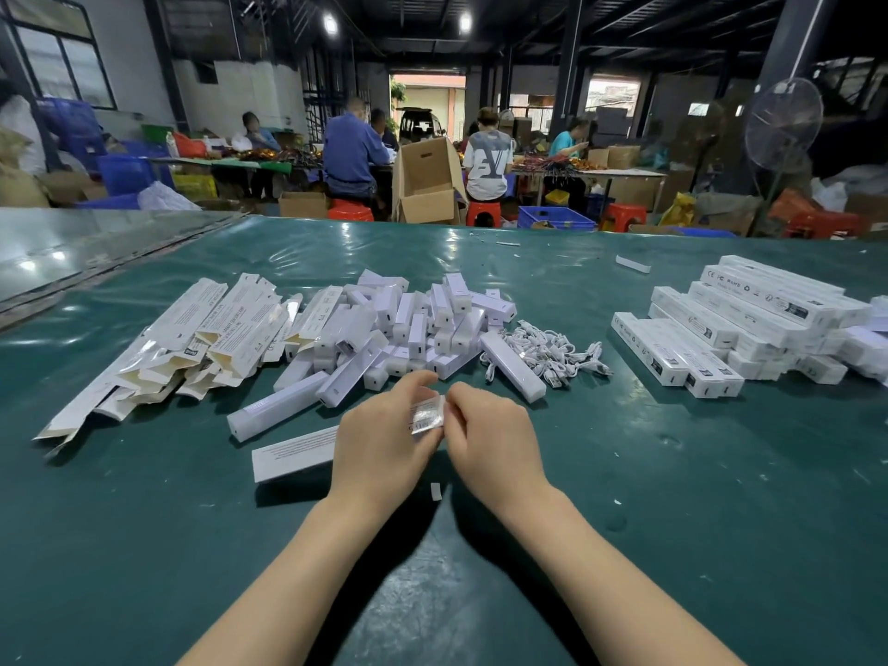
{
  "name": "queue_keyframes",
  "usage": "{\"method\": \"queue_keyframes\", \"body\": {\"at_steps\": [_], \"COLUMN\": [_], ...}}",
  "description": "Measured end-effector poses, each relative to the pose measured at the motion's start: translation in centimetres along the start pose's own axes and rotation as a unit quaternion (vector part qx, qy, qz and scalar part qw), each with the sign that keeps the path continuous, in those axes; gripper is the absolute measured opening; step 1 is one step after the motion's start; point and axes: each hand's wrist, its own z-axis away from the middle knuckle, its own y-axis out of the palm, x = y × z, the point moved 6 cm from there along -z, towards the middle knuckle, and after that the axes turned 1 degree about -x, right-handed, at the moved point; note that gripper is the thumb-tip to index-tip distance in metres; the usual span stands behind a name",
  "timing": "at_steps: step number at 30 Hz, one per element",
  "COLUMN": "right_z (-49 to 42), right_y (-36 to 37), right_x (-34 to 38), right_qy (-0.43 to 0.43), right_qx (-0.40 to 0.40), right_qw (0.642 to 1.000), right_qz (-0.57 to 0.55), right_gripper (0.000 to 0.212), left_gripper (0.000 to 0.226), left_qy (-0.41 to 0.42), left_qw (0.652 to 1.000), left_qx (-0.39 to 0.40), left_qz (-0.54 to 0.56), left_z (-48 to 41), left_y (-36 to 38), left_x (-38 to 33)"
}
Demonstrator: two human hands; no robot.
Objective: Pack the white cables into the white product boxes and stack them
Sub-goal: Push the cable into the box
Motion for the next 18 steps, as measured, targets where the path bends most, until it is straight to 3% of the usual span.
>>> {"method": "queue_keyframes", "body": {"at_steps": [2,5,8,10,12,14,16,18], "right_z": [0.1,0.1,-0.2,-0.5,-0.7,-0.6,-0.2,-0.2], "right_y": [0.1,0.0,0.7,0.9,0.3,0.1,0.5,0.4], "right_x": [0.2,-0.7,-1.7,-3.2,-5.2,-6.8,-7.0,-6.2], "right_qy": [-0.014,0.056,0.12,0.159,0.184,0.156,0.104,0.066], "right_qx": [0.003,-0.008,0.009,0.008,0.002,0.071,0.156,0.157], "right_qw": [1.0,0.981,0.916,0.887,0.913,0.97,0.981,0.982], "right_qz": [-0.015,-0.184,-0.383,-0.434,-0.363,-0.17,-0.051,-0.075], "right_gripper": [0.016,0.01,0.026,0.03,0.026,0.034,0.043,0.034], "left_gripper": [0.042,0.047,0.055,0.057,0.05,0.042,0.035,0.034], "left_qy": [-0.004,-0.004,0.008,0.018,-0.035,-0.106,-0.111,-0.081], "left_qw": [1.0,1.0,0.999,0.999,0.987,0.95,0.945,0.956], "left_qx": [-0.02,-0.028,0.008,0.033,0.094,0.185,0.209,0.216], "left_qz": [0.003,0.011,0.047,0.007,-0.122,-0.228,-0.226,-0.183], "left_z": [-0.2,-0.4,-0.6,-0.7,-0.6,0.0,0.4,0.3], "left_y": [-0.2,-0.4,-0.2,-0.1,0.0,0.5,1.0,1.4], "left_x": [0.1,0.1,0.0,0.5,2.1,3.9,4.3,3.8]}}
